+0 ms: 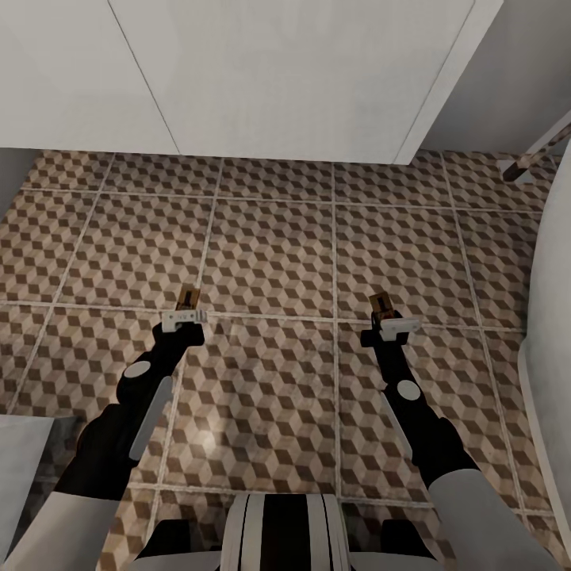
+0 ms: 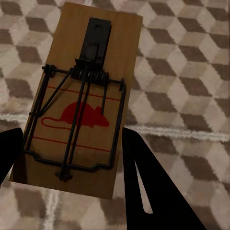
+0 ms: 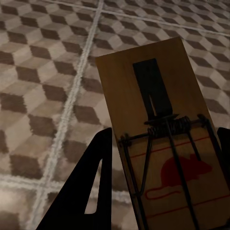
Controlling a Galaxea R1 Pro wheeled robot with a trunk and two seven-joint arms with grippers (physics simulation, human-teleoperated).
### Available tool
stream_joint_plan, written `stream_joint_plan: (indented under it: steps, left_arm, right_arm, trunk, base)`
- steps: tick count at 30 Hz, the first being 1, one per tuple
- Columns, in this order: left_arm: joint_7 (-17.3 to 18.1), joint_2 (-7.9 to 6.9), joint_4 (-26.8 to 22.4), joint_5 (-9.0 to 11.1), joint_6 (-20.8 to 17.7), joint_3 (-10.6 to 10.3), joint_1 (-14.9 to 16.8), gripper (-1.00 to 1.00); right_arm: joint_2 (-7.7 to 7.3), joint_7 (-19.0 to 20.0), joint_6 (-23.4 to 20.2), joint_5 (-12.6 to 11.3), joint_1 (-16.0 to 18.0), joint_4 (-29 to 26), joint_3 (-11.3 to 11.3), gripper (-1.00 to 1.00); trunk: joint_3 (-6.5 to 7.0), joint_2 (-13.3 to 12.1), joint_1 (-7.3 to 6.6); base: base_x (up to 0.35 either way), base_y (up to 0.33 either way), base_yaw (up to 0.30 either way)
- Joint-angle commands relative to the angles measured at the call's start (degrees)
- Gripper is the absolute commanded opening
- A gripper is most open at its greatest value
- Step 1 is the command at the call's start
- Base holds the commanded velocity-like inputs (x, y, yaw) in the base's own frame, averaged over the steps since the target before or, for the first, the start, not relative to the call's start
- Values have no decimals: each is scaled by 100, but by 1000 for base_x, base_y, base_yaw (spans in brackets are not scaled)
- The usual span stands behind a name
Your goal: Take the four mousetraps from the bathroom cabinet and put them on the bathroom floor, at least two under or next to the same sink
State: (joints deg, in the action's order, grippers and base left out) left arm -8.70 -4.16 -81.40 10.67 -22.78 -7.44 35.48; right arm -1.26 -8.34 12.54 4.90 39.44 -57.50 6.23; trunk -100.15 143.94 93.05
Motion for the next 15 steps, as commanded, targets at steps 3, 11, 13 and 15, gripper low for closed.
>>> stream_joint_plan:
  steps: [3, 11, 13, 15]
  left_arm:
    - [-61, -8, -25, 40, -25, -20, 3, -100]
    - [-61, -10, -41, 40, -25, -21, 3, -100]
    - [-61, -11, -42, 40, -25, -21, 3, -100]
    - [-61, -13, -40, 40, -25, -21, 3, -100]
  right_arm:
    - [-12, -36, 2, 41, 3, 2, 18, -100]
    - [-15, -43, 2, 44, 3, -63, 18, -100]
    - [-15, -44, 2, 45, 3, -91, 18, -100]
    - [-15, -44, 2, 45, 3, -116, 18, -100]
  trunk:
    - [-25, 2, 2]
    - [-202, 13, 22]
    - [-246, 16, 28]
    - [-291, 18, 33]
  base:
    - [0, 0, 0]
    - [0, 0, 0]
    - [0, 0, 0]
    - [0, 0, 0]
